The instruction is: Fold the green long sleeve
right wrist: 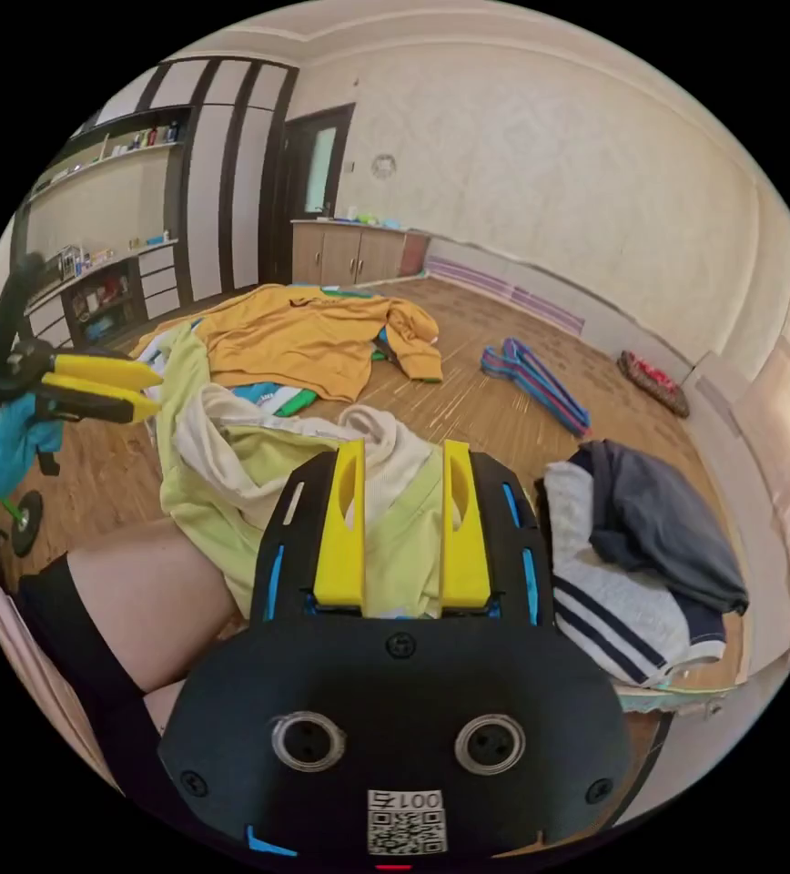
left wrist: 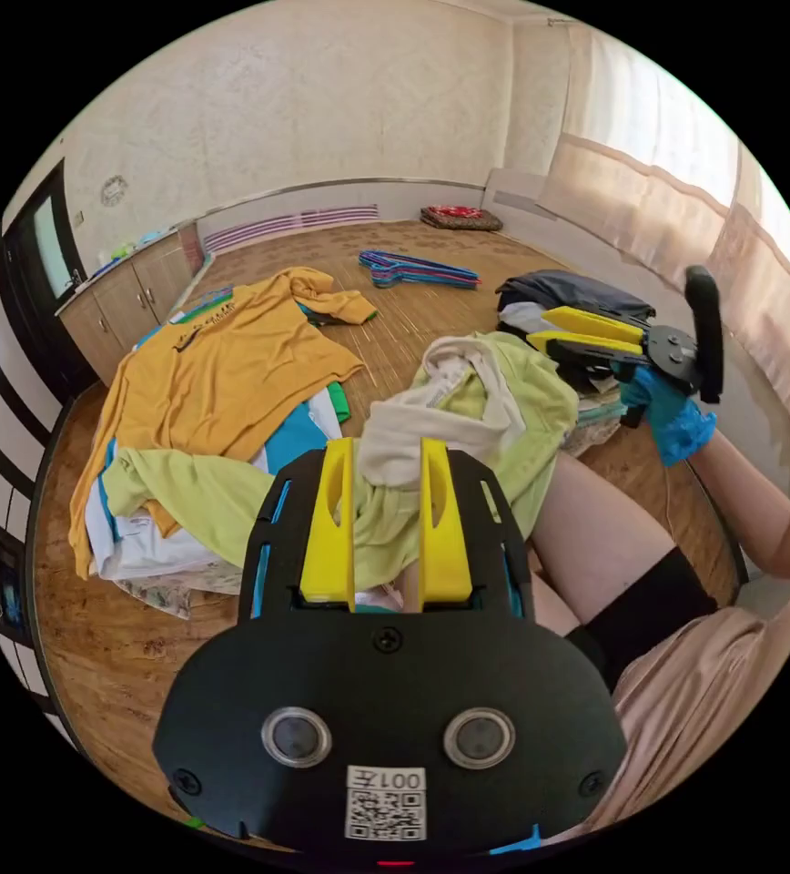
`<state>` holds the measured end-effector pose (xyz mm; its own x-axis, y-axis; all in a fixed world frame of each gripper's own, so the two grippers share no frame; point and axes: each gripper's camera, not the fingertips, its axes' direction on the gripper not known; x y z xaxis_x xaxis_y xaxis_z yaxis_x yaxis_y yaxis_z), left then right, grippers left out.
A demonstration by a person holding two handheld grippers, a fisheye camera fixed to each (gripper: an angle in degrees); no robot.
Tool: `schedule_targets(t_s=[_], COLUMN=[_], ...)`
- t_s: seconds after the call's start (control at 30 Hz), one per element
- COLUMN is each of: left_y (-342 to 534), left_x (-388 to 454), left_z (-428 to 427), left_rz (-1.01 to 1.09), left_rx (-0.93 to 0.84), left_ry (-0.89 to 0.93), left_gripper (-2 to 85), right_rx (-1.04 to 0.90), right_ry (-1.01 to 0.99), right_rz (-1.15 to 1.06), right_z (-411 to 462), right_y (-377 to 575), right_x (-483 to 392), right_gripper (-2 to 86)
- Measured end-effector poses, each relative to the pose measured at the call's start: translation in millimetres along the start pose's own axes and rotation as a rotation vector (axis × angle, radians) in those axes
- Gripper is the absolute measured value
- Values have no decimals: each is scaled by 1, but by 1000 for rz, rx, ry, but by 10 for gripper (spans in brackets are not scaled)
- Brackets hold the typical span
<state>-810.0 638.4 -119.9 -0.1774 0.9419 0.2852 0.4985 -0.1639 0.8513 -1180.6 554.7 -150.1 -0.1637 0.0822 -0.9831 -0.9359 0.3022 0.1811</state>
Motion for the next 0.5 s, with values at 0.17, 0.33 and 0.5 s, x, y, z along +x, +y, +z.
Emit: schedule_targets(t_s=[0.17,0.33,0.5], left_y=[19,25,32], left_x=[-4,4,14], left_z=[9,19,24], left_rz=[16,45,41], left_rx=[-48,-75,-152], left_ry=[92,69,72], left_gripper=[89,106,80], right_rx=[-46,-79,-197], right_ry=[-144,-208,-265], right_rz=[134,147,135], right_z=[19,41,62], right_y=[4,0,2], right_x=[23,20,7], right_gripper=[116,135,106])
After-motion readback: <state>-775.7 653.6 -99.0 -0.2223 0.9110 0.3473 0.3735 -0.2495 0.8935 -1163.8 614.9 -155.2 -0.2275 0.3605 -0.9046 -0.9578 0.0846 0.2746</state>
